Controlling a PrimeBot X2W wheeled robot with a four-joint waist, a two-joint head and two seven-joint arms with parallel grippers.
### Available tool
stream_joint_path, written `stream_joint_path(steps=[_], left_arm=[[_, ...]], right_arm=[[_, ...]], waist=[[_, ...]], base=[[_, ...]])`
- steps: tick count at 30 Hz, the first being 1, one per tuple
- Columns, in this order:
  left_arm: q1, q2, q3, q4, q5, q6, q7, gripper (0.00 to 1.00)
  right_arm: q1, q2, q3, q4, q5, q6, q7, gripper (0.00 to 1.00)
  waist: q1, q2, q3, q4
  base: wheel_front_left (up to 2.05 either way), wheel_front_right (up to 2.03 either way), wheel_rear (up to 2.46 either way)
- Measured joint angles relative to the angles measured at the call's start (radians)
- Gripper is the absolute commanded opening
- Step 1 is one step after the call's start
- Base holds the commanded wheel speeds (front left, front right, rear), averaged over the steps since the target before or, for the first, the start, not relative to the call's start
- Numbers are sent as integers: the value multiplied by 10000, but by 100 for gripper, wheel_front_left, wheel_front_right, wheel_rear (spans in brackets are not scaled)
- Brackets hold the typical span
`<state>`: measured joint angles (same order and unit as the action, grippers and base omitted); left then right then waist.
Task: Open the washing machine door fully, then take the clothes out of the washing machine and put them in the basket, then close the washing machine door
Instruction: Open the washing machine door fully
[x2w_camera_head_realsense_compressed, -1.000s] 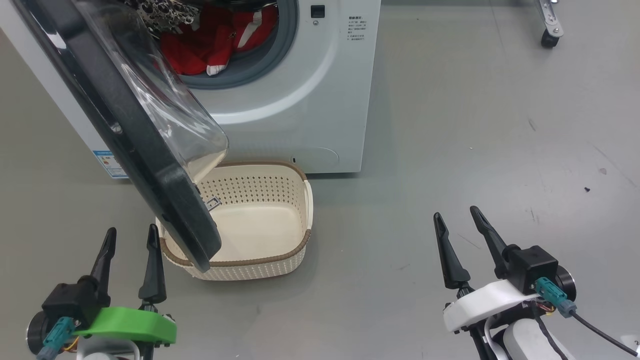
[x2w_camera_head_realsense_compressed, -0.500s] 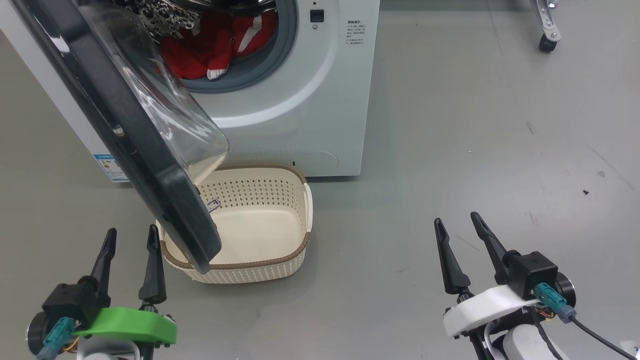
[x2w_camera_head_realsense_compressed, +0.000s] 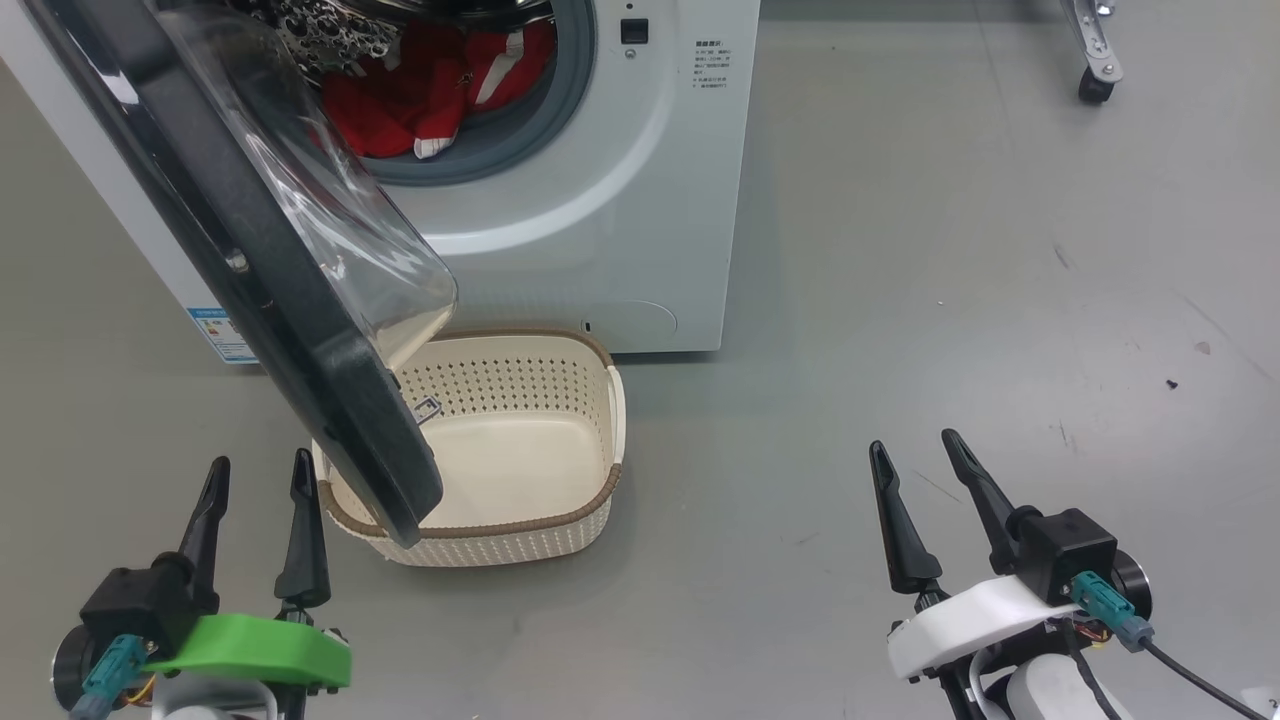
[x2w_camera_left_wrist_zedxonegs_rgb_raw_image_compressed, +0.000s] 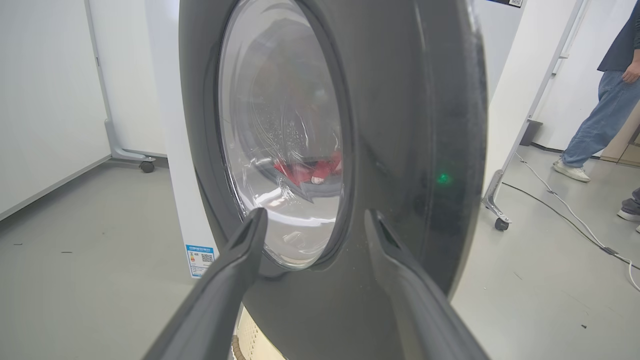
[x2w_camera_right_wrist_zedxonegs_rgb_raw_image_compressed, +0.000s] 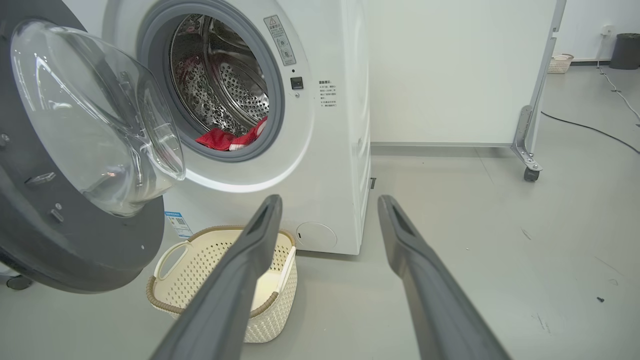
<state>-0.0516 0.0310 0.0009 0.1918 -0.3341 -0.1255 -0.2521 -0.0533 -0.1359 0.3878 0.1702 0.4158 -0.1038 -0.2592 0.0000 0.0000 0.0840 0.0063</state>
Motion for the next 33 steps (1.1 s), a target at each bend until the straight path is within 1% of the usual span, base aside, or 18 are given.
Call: stream_joint_path(steps=[8, 9, 10, 11, 17, 19, 25, 28, 33], left_arm=[[0, 0, 0, 0, -2, 0, 0, 100], [0, 0, 0, 2, -4, 0, 0, 74], [0, 0, -2, 8, -12, 0, 0, 27], [0, 0, -4, 23, -4, 0, 0, 0], [2, 0, -17, 48, 94, 0, 0, 0], [2, 0, -6, 42, 94, 0, 0, 0], [-7, 0, 155, -98, 94, 0, 0, 0], [-52, -4, 303, -270, 71, 0, 0, 0], [-410, -4, 627, -727, 15, 0, -2, 0]], right_arm=[[4, 48, -113, 0, -138, 69, 0, 100], [5, 56, -123, 0, -142, 96, 0, 100], [6, 63, -134, 0, -153, 104, 0, 100], [7, 69, -146, 2, -174, 105, 0, 100], [11, 100, -196, 15, -268, 153, 0, 100], [12, 109, -213, 21, -314, 224, 0, 100], [12, 159, -280, 52, -328, 240, 0, 100], [13, 196, -295, 77, -389, 314, 0, 100], [14, 286, -341, 102, -401, 326, 0, 100]], waist=[[0, 0, 10, 9], [0, 0, 10, 9], [0, 0, 10, 10], [0, 0, 10, 9], [0, 0, 2, -1], [0, 0, 1, -6], [0, 0, -18, -18], [0, 0, -34, -26], [0, 0, -75, -52]], base=[[0, 0, 0], [0, 0, 0], [0, 0, 0], [0, 0, 0], [0, 0, 0], [0, 0, 0], [0, 0, 0], [0, 0, 0], [0, 0, 0]])
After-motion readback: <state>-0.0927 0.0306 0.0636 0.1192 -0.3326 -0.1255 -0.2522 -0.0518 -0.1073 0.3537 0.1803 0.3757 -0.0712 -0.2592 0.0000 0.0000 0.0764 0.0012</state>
